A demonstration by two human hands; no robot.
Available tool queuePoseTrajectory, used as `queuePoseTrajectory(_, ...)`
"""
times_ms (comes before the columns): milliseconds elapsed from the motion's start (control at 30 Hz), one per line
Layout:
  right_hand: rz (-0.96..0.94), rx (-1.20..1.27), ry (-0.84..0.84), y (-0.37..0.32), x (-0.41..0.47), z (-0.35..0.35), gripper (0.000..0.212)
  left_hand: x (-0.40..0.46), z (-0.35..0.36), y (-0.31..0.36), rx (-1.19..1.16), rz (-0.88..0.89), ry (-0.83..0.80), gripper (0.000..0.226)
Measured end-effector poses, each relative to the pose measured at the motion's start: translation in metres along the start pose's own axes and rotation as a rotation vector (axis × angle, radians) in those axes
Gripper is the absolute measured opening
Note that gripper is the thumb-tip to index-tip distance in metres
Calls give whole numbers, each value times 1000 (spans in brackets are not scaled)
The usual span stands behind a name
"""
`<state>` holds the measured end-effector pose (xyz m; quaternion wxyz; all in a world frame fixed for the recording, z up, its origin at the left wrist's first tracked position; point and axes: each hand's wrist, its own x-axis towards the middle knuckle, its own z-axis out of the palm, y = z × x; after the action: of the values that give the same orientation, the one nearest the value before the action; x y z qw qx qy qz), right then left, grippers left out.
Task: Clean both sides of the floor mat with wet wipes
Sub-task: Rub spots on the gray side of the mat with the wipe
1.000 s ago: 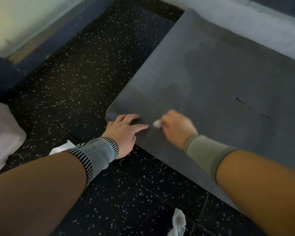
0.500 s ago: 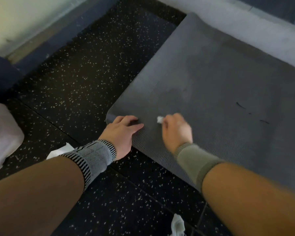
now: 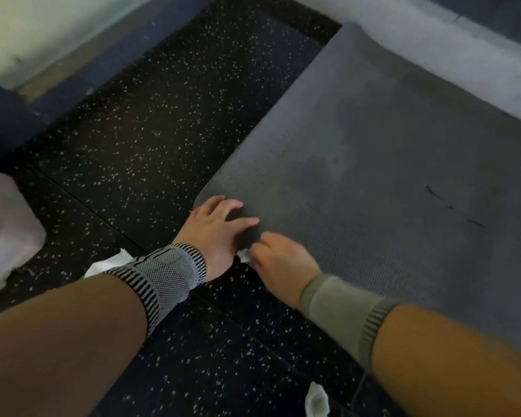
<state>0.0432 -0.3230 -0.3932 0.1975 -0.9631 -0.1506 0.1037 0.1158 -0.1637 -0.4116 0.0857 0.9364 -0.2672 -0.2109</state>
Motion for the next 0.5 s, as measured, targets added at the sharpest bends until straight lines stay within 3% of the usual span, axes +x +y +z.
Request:
queuePoseTrajectory(67, 45, -82, -3, 25, 16, -16, 14, -1, 0, -3, 1, 8, 21, 55)
queuePoseTrajectory(167, 444, -64, 204, 57, 30, -22, 21, -2, 0, -7, -28, -10, 37, 53)
queuePoseTrajectory(200, 489, -53, 237, 49, 28, -18, 20, -2, -1, -7, -28, -14, 36, 53)
queuePoseTrajectory(233, 443, -38, 221, 32, 24, -11, 19, -1, -2, -5, -31, -19, 31, 54)
queuePoseTrajectory(333, 60, 25, 6, -15, 0, 8, 10, -2, -3, -4, -65, -46, 42, 59)
queuePoseTrajectory(400, -82, -27, -85, 4, 7, -3, 14, -2, -3, -7, -64, -57, 62, 61)
queuePoseTrajectory(433, -44, -67, -73, 18, 17, -10, 18, -2, -4, -10, -56, -66, 62, 63)
queuePoseTrajectory(500, 216, -110, 85, 49, 34, -22, 23, -1, -3, -13, -48, -80, 57, 66)
